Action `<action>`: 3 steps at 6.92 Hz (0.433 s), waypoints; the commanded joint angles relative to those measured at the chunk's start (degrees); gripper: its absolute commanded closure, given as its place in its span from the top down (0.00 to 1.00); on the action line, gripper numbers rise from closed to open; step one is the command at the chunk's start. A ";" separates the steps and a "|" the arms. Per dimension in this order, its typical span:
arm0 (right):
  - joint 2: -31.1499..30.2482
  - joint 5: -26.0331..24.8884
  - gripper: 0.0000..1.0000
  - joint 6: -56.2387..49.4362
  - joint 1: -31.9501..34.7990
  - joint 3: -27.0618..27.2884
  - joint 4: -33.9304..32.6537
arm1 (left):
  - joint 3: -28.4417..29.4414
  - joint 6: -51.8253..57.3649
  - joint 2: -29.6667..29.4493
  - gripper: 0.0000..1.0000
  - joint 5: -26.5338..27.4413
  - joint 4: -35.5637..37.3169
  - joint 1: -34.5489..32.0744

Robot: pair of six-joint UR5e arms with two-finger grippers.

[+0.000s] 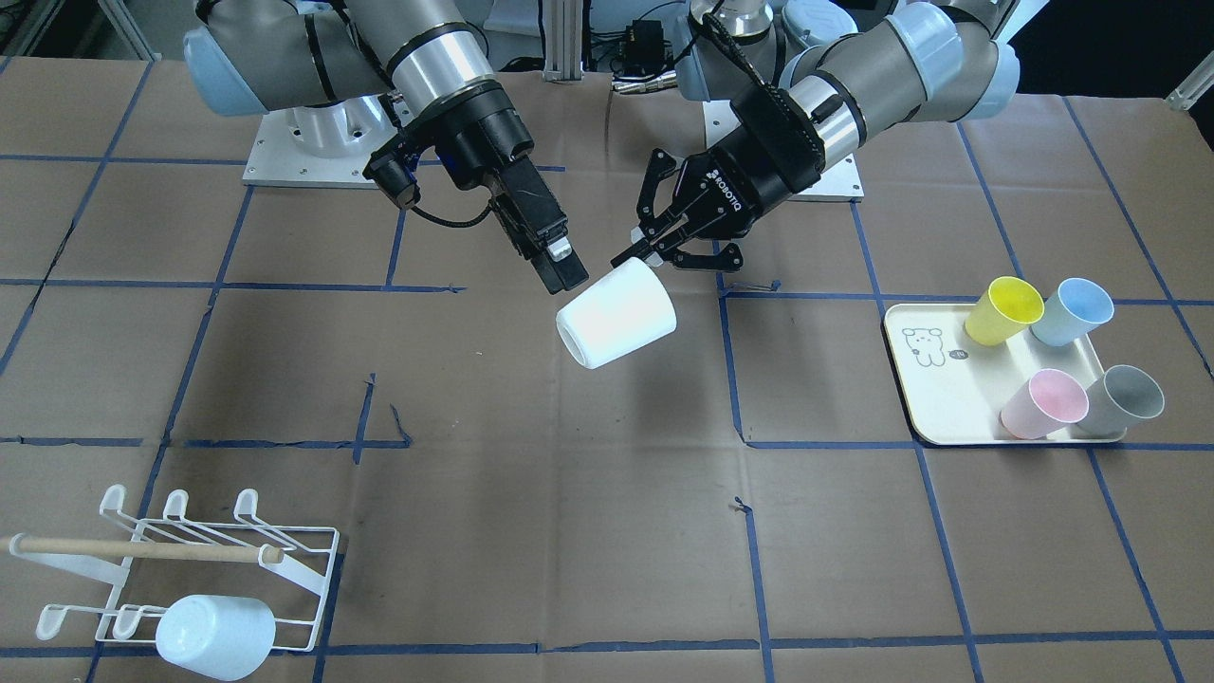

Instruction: Transfer IKEA cup to right arm and place on rack

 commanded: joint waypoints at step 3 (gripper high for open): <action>5.82 -0.05 0.99 -0.03 0.42 -5.89 -0.05 | -0.07 -0.13 0.08 0.00 -0.33 -0.09 -0.15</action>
